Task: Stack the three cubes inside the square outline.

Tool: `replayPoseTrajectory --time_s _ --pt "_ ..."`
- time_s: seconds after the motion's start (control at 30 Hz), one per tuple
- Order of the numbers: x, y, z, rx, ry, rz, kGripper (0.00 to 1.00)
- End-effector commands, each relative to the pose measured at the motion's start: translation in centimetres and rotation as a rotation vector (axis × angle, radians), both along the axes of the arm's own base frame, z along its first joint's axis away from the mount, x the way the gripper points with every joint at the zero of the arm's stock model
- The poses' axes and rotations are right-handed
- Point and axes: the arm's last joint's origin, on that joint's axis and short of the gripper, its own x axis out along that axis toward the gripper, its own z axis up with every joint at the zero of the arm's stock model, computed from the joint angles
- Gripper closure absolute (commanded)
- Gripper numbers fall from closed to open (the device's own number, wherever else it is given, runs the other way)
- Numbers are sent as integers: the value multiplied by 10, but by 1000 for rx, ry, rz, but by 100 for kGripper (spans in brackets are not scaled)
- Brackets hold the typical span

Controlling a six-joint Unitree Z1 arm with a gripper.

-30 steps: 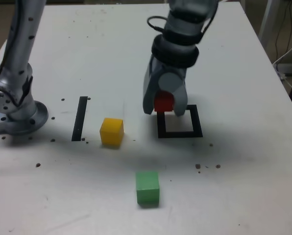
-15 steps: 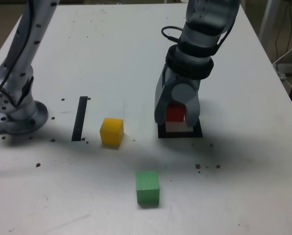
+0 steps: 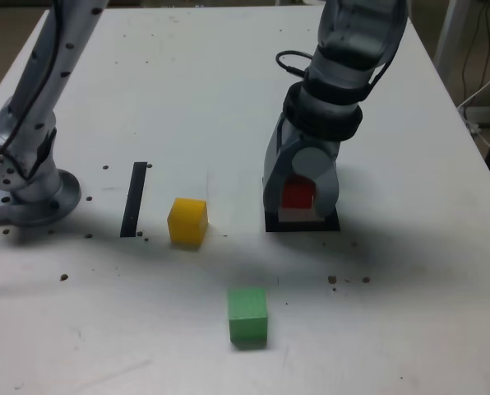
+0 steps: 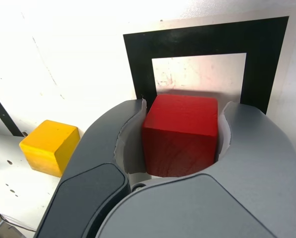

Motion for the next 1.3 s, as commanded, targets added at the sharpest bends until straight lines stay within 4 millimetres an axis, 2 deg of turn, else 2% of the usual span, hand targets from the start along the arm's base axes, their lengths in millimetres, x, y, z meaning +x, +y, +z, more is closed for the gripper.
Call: replayPoseTrajectory --time_s 0.0,0.07,0.23,0.3,0.6,0.8,1.03,1.27 --pt "3 -1 -4 4 5 -6 74" --pt "4 -1 -7 4 10 -8 62" --pt "5 0 -10 1 4 -17 19" --pt "5 0 -10 -1 -1 -20 13" --pt "2 0 -6 2 -7 -21 6" --pt "-10 1 15 32 -36 -12 1" --pt "-40 2 47 96 -61 -1 1" --pt "-83 -3 55 88 -14 -12 0"
